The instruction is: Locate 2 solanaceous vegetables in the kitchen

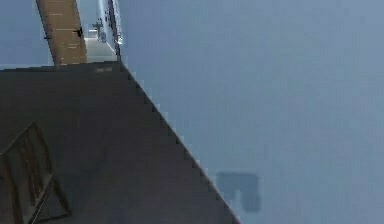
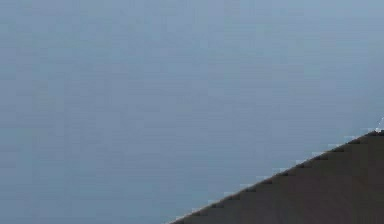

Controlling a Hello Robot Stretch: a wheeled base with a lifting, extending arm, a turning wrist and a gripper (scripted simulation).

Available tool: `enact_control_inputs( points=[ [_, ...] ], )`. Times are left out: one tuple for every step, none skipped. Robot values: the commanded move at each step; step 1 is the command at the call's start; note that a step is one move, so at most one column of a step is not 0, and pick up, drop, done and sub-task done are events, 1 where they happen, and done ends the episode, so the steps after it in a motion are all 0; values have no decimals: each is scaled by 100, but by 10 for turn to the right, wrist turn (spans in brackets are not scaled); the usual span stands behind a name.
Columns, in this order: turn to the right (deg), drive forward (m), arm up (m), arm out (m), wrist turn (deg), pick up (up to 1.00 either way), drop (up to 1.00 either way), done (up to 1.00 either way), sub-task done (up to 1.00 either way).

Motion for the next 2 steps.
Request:
enact_control_inputs(
  points=[
    [-120,0,0,0,0,0,0,0,0],
    [0,100,0,0,0,0,0,0,0]
  ],
)
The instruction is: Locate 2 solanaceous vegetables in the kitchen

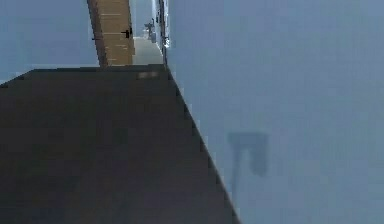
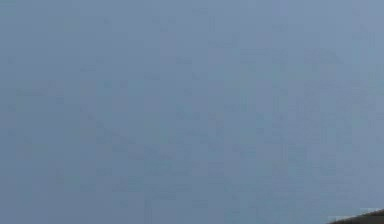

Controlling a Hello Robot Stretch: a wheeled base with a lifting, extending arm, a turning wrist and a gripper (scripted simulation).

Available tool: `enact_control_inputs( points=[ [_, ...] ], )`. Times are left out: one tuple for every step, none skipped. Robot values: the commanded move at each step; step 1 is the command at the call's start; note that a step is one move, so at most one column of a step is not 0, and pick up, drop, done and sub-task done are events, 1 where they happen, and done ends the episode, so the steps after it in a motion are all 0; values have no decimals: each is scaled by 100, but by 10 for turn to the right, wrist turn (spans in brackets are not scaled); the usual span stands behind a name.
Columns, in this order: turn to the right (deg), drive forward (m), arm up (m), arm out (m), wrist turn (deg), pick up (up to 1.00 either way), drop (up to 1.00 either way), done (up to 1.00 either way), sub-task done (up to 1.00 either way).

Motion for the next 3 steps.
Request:
enact_control_inputs(
  points=[
    [0,70,0,0,0,0,0,0,0],
    [-120,0,0,0,0,0,0,0,0],
    [0,100,0,0,0,0,0,0,0]
  ],
)
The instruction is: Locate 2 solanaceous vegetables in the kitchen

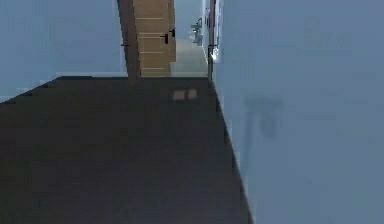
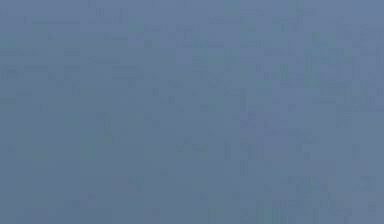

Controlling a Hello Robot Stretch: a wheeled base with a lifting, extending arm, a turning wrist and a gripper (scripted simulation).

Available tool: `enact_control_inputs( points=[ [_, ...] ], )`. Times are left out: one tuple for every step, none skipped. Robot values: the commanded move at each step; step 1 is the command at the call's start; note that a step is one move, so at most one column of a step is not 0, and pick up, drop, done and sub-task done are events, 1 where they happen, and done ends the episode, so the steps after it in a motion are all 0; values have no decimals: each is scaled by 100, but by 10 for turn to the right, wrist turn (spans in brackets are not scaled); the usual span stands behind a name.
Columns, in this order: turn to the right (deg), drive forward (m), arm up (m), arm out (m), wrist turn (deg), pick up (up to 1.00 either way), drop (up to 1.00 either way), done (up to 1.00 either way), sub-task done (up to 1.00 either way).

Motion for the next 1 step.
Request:
enact_control_inputs(
  points=[
    [0,100,0,0,0,0,0,0,0]
  ],
)
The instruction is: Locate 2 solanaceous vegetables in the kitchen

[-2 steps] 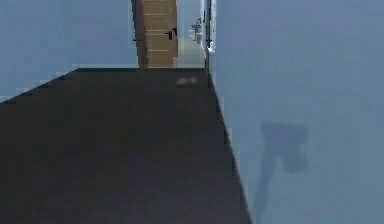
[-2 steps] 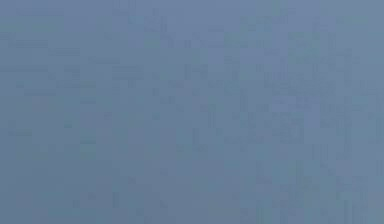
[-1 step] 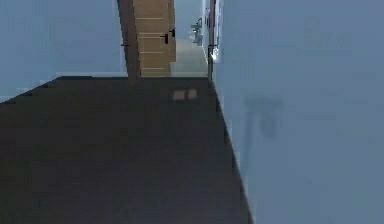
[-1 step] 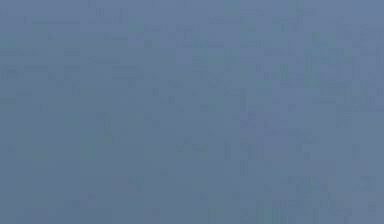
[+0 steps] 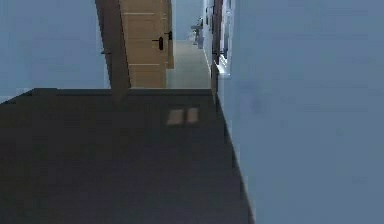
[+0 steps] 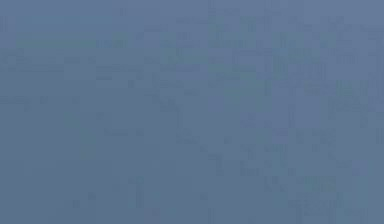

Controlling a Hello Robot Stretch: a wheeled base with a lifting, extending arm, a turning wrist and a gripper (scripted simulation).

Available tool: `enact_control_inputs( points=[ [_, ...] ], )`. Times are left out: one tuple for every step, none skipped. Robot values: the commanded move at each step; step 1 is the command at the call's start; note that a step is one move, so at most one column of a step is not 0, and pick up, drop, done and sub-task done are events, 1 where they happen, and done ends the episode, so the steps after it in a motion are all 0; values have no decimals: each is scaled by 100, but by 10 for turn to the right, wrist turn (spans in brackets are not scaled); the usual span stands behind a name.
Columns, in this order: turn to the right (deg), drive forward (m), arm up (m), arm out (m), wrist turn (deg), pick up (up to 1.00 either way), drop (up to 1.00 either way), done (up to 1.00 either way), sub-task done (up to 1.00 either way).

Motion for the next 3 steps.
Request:
enact_control_inputs(
  points=[
    [0,100,0,0,0,0,0,0,0],
    [0,100,0,0,0,0,0,0,0],
    [0,100,0,0,0,0,0,0,0]
  ],
)
